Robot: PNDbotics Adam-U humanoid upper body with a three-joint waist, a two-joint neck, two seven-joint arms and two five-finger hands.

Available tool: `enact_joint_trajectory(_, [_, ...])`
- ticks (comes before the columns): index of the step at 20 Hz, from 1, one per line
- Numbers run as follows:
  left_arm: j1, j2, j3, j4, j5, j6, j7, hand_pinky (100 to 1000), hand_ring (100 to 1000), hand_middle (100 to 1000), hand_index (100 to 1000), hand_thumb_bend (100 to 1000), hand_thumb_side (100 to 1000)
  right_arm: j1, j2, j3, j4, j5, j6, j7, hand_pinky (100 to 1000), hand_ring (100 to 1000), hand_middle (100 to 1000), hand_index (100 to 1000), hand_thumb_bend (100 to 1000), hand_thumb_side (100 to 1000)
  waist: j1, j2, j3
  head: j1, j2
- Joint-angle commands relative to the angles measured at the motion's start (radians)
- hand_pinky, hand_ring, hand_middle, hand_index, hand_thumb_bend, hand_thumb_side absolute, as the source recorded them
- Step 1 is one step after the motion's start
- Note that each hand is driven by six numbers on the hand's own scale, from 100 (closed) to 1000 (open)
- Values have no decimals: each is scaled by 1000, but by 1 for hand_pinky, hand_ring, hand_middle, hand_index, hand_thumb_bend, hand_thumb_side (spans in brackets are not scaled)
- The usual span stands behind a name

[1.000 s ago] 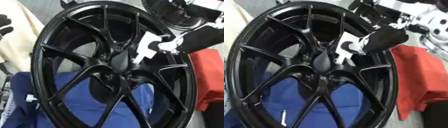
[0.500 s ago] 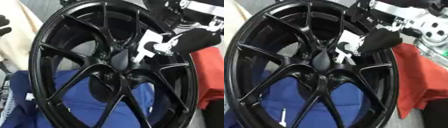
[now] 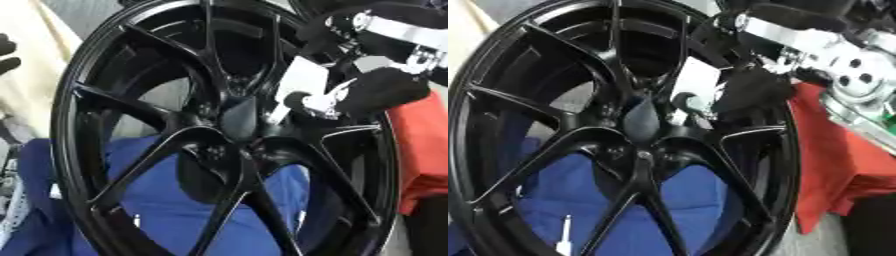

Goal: Pull the pin out of the wheel hub.

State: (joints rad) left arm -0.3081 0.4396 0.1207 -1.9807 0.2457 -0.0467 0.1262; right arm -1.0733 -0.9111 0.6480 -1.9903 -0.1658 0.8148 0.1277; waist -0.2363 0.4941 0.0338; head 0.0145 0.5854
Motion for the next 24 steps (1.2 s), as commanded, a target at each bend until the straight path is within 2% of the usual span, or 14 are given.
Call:
enact_joint_trajectory(1, [-8,6,-1,-19,-8,0,-2,820,792,685,780,100,712,-6,-32,-8,-10,-7,3,-3,775,896,791,897,480,292,10,-16,1,-5,-17])
enact_joint_trajectory(13, [-9,0,-4,-19,-11,5,-6,821,793,686,780,100,718,12,-40,-9,-10,-16,25,-20,776,894,782,886,480,268,10,-5,1,-7,-24])
enact_joint_trajectory(24, [-12,-2,-7,-19,-10,8,-11,821,794,687,780,100,719,24,-42,-17,-10,-56,39,-52,762,872,705,827,371,146,10,-4,-1,-6,-26])
